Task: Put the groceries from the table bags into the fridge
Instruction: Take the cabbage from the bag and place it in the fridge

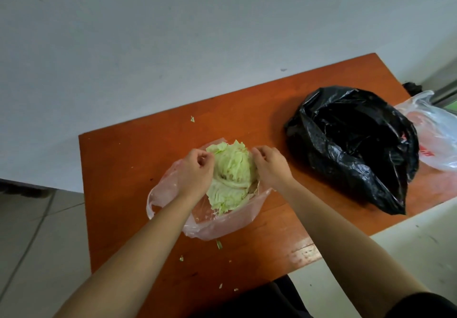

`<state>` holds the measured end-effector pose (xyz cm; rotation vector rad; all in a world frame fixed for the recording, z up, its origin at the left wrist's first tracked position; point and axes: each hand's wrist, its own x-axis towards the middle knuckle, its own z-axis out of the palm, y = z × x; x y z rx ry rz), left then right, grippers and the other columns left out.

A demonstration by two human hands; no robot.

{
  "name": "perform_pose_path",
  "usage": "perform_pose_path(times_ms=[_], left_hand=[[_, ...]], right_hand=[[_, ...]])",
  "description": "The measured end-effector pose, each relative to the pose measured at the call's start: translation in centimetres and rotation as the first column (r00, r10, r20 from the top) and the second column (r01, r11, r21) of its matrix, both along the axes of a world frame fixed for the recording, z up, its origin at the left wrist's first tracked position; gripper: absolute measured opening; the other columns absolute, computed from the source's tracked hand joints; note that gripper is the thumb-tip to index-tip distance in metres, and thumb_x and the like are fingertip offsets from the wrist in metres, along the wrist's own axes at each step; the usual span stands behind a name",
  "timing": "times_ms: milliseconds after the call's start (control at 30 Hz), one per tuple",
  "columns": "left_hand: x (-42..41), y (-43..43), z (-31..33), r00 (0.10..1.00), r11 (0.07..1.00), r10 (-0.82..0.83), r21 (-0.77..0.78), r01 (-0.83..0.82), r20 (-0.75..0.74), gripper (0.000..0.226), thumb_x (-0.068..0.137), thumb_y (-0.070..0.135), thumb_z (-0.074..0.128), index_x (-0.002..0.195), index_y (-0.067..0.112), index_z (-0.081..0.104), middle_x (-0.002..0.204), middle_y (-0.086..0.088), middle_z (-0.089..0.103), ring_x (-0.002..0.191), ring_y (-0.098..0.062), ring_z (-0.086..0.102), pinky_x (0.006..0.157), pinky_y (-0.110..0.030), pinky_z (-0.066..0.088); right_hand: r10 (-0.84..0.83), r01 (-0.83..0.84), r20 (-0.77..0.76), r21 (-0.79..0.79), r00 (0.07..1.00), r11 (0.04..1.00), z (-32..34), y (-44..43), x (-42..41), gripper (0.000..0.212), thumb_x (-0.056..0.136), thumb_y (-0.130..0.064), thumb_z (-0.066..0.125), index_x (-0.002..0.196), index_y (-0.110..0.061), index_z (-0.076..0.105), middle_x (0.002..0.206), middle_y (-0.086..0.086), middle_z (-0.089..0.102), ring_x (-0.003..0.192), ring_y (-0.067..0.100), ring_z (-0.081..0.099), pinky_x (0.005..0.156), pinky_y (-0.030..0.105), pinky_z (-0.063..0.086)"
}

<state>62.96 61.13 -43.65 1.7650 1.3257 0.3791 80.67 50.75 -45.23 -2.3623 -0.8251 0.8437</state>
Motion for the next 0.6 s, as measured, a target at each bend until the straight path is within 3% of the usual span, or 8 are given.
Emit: perform_pose_path(times_ms=[67, 167, 233, 300, 333, 400, 467, 600], left_hand=[[0.3, -0.3, -0.1, 0.999, 0.979, 0.032, -0.202, -0.038, -0.033, 0.04, 0.099, 0.053, 0.046, 0.107, 0.016, 0.062, 0.081, 0.012, 0.06, 0.073, -0.012, 0.058, 0.065, -0.034, 0.049], [0.2, -0.7, -0.9, 0.997, 0.942, 0.038, -0.332, -0.056, -0.061, 0.05, 0.099, 0.061, 0.036, 0.131, 0.029, 0.057, 0.089, 0.019, 0.051, 0.075, -0.007, 0.051, 0.062, -0.027, 0.045], [0.0, -0.9, -1.1, 0.997, 0.911, 0.032, -0.409, -0.06, -0.075, 0.055, 0.099, 0.064, 0.033, 0.138, 0.031, 0.053, 0.107, 0.011, 0.056, 0.094, -0.014, 0.056, 0.075, -0.03, 0.05], [0.4, -1.1, -1.0, 0.996, 0.835, 0.088, -0.547, -0.067, 0.012, 0.06, 0.095, 0.07, 0.032, 0.141, 0.034, 0.048, 0.139, 0.002, 0.053, 0.121, -0.022, 0.053, 0.102, -0.044, 0.046], [0.6, -1.3, -0.8, 0.989, 0.794, 0.13, -0.605, -0.059, 0.074, 0.055, 0.097, 0.067, 0.032, 0.137, 0.034, 0.051, 0.138, 0.002, 0.054, 0.12, -0.021, 0.053, 0.107, -0.045, 0.043], [0.9, -1.4, -0.6, 0.969, 0.726, 0.195, -0.686, -0.041, 0.149, 0.033, 0.103, 0.056, 0.033, 0.112, 0.038, 0.059, 0.113, 0.005, 0.062, 0.106, -0.018, 0.057, 0.104, -0.042, 0.044], [1.2, -1.4, -0.8, 0.964, 0.649, 0.215, -0.761, -0.023, 0.155, 0.036, 0.1, 0.06, 0.037, 0.103, 0.037, 0.065, 0.108, 0.0, 0.068, 0.109, -0.023, 0.062, 0.103, -0.047, 0.047], [1.6, -1.5, -0.9, 0.956, 0.576, 0.269, -0.815, -0.058, 0.122, 0.06, 0.089, 0.074, 0.044, 0.119, 0.028, 0.069, 0.114, -0.007, 0.073, 0.104, -0.028, 0.07, 0.086, -0.044, 0.057]], right_hand=[[0.048, -0.049, -0.017, -0.056, 0.999, 0.997, 0.0, -0.3, -1.1, 0.046, 0.104, -0.054, 0.033, 0.13, -0.025, 0.058, 0.12, 0.0, 0.055, 0.115, 0.02, 0.05, 0.096, 0.038, 0.043], [-0.032, 0.057, 0.234, -0.1, 0.972, 0.993, 0.2, -1.3, -2.6, 0.053, 0.102, -0.059, 0.03, 0.132, -0.024, 0.055, 0.126, 0.004, 0.048, 0.122, 0.027, 0.045, 0.103, 0.044, 0.036], [-0.03, 0.06, 0.36, -0.073, 0.933, 0.996, 0.7, -1.9, -3.1, 0.051, 0.102, -0.059, 0.031, 0.131, -0.024, 0.055, 0.122, 0.003, 0.05, 0.116, 0.026, 0.049, 0.097, 0.043, 0.037], [-0.047, 0.062, 0.234, -0.058, 0.971, 0.996, 1.1, -2.1, -3.4, 0.05, 0.103, -0.057, 0.032, 0.133, -0.023, 0.054, 0.122, 0.003, 0.051, 0.114, 0.026, 0.053, 0.087, 0.039, 0.042], [-0.061, 0.078, 0.197, -0.081, 0.978, 0.994, 1.1, -2.1, -3.5, 0.051, 0.103, -0.056, 0.031, 0.133, -0.022, 0.053, 0.124, 0.004, 0.051, 0.115, 0.027, 0.053, 0.087, 0.039, 0.041], [-0.012, 0.058, 0.361, -0.116, 0.932, 0.991, 1.1, -2.4, -3.7, 0.052, 0.103, -0.056, 0.03, 0.135, -0.022, 0.052, 0.127, 0.007, 0.048, 0.12, 0.028, 0.046, 0.098, 0.043, 0.035], [0.01, 0.023, 0.507, -0.059, 0.862, 0.998, 1.6, -2.5, -3.8, 0.049, 0.102, -0.053, 0.035, 0.138, -0.023, 0.05, 0.122, 0.006, 0.047, 0.114, 0.027, 0.046, 0.096, 0.042, 0.036], [0.012, -0.016, 0.254, 0.012, 0.967, 1.0, 2.2, -2.3, -4.3, 0.049, 0.104, -0.053, 0.033, 0.143, -0.027, 0.046, 0.122, 0.004, 0.048, 0.095, 0.018, 0.054, 0.073, 0.034, 0.046]])
